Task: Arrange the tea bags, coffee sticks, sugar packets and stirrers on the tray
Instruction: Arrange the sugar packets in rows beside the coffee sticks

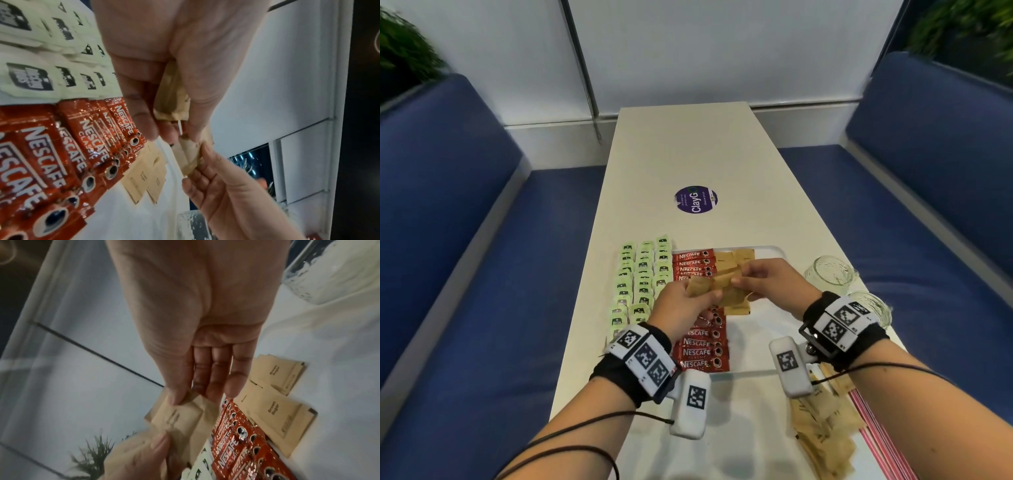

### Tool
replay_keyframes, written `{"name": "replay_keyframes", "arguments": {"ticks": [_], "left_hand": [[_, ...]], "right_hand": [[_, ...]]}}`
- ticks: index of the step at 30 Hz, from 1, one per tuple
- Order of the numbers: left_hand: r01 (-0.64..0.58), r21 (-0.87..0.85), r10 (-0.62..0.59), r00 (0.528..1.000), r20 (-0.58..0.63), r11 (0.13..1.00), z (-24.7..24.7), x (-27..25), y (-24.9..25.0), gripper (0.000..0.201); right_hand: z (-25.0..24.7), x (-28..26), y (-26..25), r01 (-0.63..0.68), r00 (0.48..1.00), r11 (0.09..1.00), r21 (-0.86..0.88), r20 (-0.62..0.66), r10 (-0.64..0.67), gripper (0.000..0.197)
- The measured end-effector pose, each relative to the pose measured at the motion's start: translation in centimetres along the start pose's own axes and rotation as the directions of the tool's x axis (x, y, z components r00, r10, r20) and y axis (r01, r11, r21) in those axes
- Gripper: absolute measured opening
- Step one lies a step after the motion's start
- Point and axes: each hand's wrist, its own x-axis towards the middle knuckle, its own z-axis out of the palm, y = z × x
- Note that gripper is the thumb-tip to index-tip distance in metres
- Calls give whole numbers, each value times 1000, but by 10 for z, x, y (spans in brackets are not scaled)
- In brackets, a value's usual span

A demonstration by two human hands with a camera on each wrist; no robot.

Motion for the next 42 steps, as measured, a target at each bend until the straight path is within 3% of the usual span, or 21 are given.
{"name": "replay_keyframes", "arguments": {"ticks": [3, 5, 9, 14, 22, 25, 29, 31, 33, 37, 42], "left_hand": [[119, -184, -112, 992, 48, 976, -3, 1, 4, 16], [161, -270, -157, 987, 35, 949, -7, 2, 3, 18], [161, -300, -169, 986, -3, 940, -14, 7, -4, 20], [186, -330, -201, 980, -10, 925, -16, 9, -11, 22], [295, -498, -290, 953, 90, 815, -15, 12, -10, 37], [276, -458, -272, 959, 77, 845, -15, 12, -11, 31], [189, -281, -191, 981, 22, 941, -16, 10, -15, 23], [148, -275, -157, 988, -8, 950, -13, 7, -14, 20], [116, -311, -133, 990, -36, 943, -9, 6, -10, 17], [56, -352, -84, 994, -64, 934, 1, 6, -6, 23], [30, -417, -94, 986, -135, 908, 2, 5, -6, 18]], "right_hand": [[-16, 8, 17, -88, 978, 996, -12, -189, 84, 20], [-26, 14, 37, -191, 947, 970, -149, -288, 143, 23], [-26, 14, 59, -345, 918, 880, -328, -315, 242, 30], [-20, 18, 65, -383, 906, 849, -364, -326, 269, 28], [-15, 26, 65, -392, 904, 828, -402, -335, 266, 34], [-16, 26, 66, -394, 903, 823, -409, -338, 264, 40], [-14, 20, 62, -330, 901, 891, -311, -384, 200, 30], [-7, 14, 52, -238, 929, 955, -179, -329, 169, 31], [2, 6, 37, -154, 974, 986, -56, -178, 142, 36], [19, -5, 14, -59, 992, 997, -47, 108, 64, 25], [17, -7, 6, -48, 983, 998, 31, 179, 42, 18]]}}
